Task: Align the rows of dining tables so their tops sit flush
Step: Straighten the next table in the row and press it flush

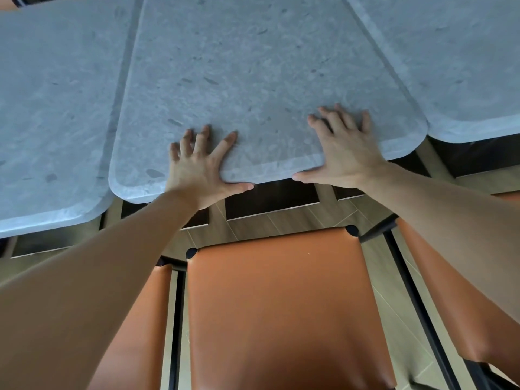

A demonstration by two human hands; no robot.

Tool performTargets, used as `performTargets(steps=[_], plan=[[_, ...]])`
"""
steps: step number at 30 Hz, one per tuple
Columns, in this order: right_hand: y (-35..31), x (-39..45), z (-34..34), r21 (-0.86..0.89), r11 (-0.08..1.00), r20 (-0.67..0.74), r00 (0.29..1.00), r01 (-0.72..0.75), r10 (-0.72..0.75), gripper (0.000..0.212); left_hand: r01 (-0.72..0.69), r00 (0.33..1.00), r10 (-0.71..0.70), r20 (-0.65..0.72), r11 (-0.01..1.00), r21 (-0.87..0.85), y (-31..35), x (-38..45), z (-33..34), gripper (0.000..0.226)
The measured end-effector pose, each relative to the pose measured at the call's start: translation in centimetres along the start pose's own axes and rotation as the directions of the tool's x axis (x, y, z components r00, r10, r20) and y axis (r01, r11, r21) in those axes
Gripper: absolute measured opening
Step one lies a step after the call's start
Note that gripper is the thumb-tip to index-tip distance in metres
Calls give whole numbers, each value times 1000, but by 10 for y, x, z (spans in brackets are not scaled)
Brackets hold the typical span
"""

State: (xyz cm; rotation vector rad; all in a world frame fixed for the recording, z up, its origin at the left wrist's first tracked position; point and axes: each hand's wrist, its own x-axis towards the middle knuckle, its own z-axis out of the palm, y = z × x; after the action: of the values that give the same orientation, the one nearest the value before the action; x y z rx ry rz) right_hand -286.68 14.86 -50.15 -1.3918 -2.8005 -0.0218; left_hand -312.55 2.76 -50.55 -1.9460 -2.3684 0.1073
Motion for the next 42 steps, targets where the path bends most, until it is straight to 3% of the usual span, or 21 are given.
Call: performTargets(steps=[5, 16, 25, 42], plan=[[-4, -4, 5, -101, 995, -76, 997, -2, -5, 124, -23, 998, 24, -58, 1000, 21, -3, -1, 4, 114], [-2, -4, 21, -138, 990, -197, 980, 9, -37, 122, -94, 987, 95, -133, 995, 15, -9, 6, 19, 112], [-3, -4, 17, -174, 985, -162, 987, -11, -17, 125, -127, 972, 129, -198, 992, 25, -12, 10, 24, 117], [-2, -3, 14, -174, 985, -150, 989, -10, -17, 127, -118, 980, 118, -163, 993, 10, -10, 8, 19, 116]])
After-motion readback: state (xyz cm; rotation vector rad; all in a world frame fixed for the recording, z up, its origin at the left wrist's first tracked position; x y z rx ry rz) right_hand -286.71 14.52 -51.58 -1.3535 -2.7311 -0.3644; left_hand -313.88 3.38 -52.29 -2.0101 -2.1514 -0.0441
